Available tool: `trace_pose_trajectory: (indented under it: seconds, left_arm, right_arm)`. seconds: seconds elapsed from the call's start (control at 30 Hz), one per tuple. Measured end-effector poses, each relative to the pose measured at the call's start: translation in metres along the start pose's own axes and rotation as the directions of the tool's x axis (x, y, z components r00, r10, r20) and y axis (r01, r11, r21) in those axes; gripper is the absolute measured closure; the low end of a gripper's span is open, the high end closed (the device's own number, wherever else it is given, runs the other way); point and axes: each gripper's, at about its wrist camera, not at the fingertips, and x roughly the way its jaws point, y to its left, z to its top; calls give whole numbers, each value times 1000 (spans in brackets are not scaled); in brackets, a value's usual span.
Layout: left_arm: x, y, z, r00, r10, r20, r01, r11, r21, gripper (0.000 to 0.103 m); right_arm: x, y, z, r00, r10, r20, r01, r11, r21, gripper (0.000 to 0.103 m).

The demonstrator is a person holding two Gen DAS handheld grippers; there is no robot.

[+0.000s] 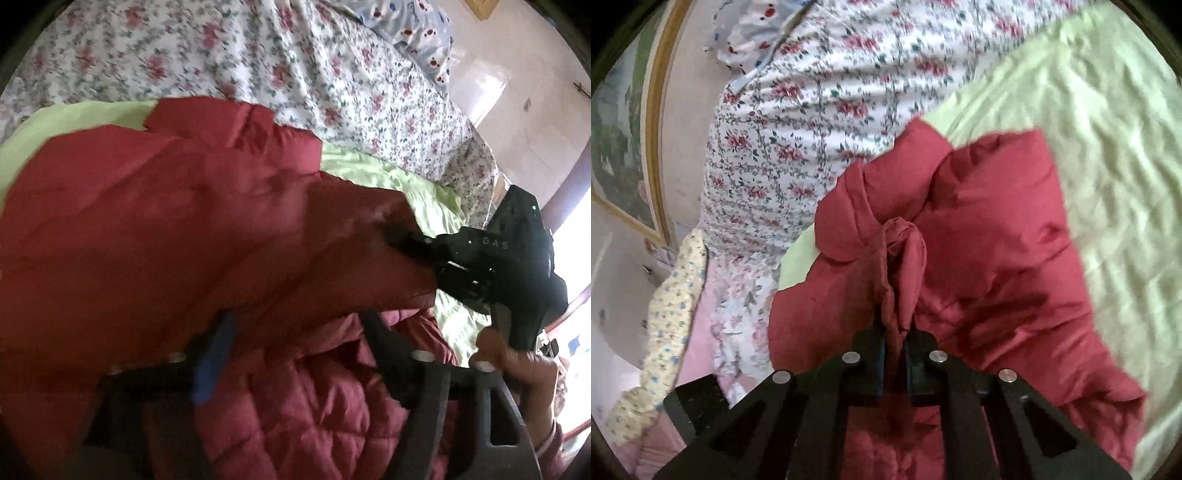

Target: Fold large clothes

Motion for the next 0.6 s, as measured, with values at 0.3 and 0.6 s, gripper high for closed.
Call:
trace_pose_trajectory:
  seconds: [0.3,0.6]
  left_arm:
    - [-38,43,30,988,146,49,-144,989,-46,34]
    - [4,84,45,961,274,-44,-277,957,-89,36]
  right_arm:
    - [5,-15,-8,981,-195,9,195,976,-101,97]
    - [15,-12,-19,957,-290,16,288,940,-183,91]
